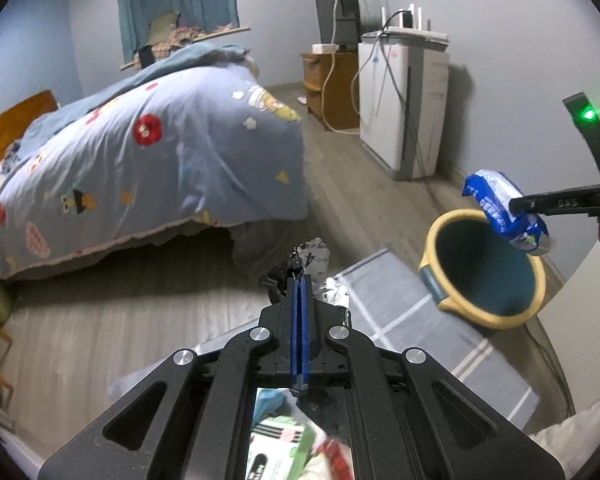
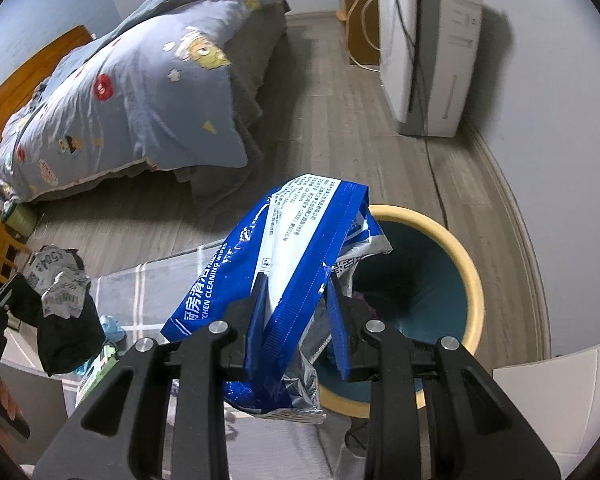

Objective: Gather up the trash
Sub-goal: 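Carry the blue wipes pack over the bin with the right tool, then open the right tool to drop the wipes pack into the bin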

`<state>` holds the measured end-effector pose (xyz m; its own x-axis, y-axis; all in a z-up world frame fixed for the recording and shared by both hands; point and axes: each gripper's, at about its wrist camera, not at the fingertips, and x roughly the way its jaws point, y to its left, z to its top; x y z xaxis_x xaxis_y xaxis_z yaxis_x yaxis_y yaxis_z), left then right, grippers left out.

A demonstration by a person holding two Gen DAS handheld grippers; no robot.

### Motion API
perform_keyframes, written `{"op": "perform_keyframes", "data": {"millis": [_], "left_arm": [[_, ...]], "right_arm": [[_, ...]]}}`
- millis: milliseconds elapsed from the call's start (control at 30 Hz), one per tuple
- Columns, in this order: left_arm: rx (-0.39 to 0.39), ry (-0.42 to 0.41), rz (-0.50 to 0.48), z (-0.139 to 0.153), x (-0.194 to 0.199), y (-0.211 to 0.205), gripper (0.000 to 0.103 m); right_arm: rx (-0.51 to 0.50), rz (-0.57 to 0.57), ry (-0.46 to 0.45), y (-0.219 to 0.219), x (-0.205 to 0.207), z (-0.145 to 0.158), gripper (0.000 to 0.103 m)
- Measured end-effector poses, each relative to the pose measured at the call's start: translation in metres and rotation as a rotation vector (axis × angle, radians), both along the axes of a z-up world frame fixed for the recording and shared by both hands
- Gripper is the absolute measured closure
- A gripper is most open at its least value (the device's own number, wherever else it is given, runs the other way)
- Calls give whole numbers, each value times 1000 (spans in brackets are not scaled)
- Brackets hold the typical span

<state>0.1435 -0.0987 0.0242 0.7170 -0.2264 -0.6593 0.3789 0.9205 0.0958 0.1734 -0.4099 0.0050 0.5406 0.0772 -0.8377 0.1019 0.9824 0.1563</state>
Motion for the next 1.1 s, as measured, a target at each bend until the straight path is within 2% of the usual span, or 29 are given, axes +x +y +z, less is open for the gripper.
{"op": "perform_keyframes", "data": {"millis": [300,633,833,933,1100], "left_arm": [[-2,-29,-81,16,0,-49,101],[-32,-2,-245,17,16,-155,101],[-84,63,-303,-8,34,-213,101],[-54,106,-321,-34,42,-238,101],[-29,141,-298,-58,43,-243,101]], "right_arm": [[-1,-67,26,-49,-5,-15,75],[13,-137,96,-99,-9,-44,75],[25,-168,147,-117,-8,-65,75],[21,-168,175,-118,-6,-75,75],[8,-123,193,-108,-2,-83,74]]}}
